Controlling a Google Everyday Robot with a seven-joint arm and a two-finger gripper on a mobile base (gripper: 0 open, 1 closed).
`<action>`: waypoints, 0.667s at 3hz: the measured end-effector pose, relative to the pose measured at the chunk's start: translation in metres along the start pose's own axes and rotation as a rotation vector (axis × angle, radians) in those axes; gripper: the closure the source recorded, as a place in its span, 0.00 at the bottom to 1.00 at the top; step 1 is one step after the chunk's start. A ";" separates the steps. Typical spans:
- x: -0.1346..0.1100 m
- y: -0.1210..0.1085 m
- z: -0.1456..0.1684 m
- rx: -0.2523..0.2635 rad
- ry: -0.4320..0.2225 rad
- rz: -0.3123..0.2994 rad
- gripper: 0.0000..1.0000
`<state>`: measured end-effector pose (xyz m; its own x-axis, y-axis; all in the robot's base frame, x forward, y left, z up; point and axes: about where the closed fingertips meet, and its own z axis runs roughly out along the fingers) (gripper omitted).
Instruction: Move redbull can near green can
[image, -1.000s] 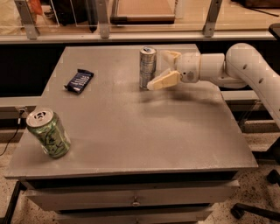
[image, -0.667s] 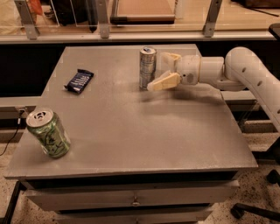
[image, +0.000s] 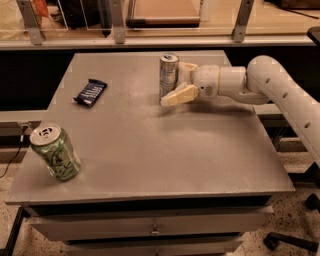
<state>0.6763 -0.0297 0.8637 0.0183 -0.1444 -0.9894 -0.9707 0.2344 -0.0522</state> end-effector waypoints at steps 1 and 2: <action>-0.001 0.001 0.004 -0.008 -0.002 -0.001 0.00; -0.001 0.003 0.007 -0.013 -0.002 -0.001 0.18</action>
Offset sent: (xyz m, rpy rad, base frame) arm -0.0005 0.0037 0.0000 0.0013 0.0002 0.0076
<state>0.6753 -0.0227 0.8636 0.0195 -0.1421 -0.9897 -0.9737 0.2219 -0.0510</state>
